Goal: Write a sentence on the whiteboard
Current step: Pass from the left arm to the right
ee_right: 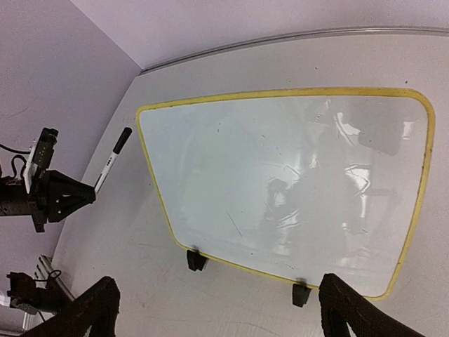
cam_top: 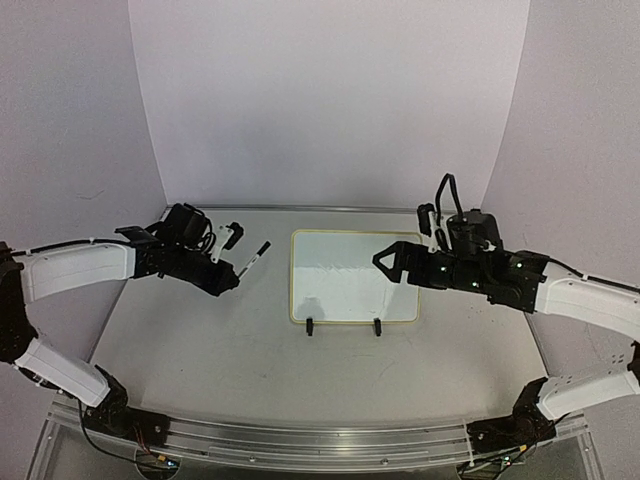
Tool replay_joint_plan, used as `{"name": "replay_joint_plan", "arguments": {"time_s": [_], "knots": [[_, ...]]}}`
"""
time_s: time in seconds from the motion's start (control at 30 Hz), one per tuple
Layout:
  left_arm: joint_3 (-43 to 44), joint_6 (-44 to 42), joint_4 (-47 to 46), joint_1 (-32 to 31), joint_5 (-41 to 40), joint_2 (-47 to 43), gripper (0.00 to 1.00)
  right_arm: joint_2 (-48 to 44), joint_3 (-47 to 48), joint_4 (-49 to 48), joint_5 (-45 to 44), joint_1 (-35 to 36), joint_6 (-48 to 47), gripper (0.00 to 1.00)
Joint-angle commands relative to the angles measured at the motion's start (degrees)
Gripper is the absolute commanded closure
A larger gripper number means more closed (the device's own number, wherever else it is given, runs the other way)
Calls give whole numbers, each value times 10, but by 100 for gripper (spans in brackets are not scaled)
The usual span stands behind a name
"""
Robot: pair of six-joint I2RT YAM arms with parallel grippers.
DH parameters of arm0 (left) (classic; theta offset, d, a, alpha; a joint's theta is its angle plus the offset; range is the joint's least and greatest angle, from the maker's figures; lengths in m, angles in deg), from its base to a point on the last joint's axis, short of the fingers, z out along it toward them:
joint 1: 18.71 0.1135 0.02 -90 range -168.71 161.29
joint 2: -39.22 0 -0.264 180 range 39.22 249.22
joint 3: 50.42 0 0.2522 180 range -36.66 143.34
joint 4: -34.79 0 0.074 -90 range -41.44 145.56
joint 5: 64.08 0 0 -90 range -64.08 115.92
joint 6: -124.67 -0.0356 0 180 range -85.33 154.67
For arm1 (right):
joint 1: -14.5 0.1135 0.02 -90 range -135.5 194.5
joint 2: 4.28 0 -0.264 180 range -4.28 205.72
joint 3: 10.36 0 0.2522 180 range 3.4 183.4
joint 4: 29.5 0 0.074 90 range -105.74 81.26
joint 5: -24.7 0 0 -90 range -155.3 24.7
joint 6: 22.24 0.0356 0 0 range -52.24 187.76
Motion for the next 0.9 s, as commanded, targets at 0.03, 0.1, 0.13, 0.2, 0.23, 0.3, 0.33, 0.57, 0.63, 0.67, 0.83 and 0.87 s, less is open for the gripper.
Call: {"name": "replay_joint_plan", "arguments": {"time_s": [0.03,0.1,0.13,0.2,0.23,0.3,0.33,0.57,0.63,0.67,0.83,0.87], "knots": [[-36,-4,8,-3,129,-114,100,61,38,-97,160,0,70,9],[-41,-9,5,-4,195,-143,100,86,38,-149,196,0,98,10],[-41,-9,3,-5,226,-152,100,101,39,-179,214,0,113,10],[-36,-10,6,-8,265,-161,100,126,44,-219,238,1,132,12],[-31,-12,8,-9,281,-162,100,139,50,-231,246,3,137,13],[-20,-17,16,-12,309,-159,100,164,68,-243,257,12,141,15],[-15,-21,20,-13,320,-153,100,176,78,-246,260,19,139,15],[4,-48,32,-31,357,-125,100,231,117,-275,265,46,146,19],[5,-49,31,-35,365,-120,100,246,121,-283,266,49,153,21],[6,-49,31,-37,366,-117,100,253,123,-291,271,50,158,24],[7,-50,32,-42,368,-111,100,284,137,-324,296,59,170,35],[8,-50,33,-43,368,-110,100,288,139,-326,300,60,170,37]]}}
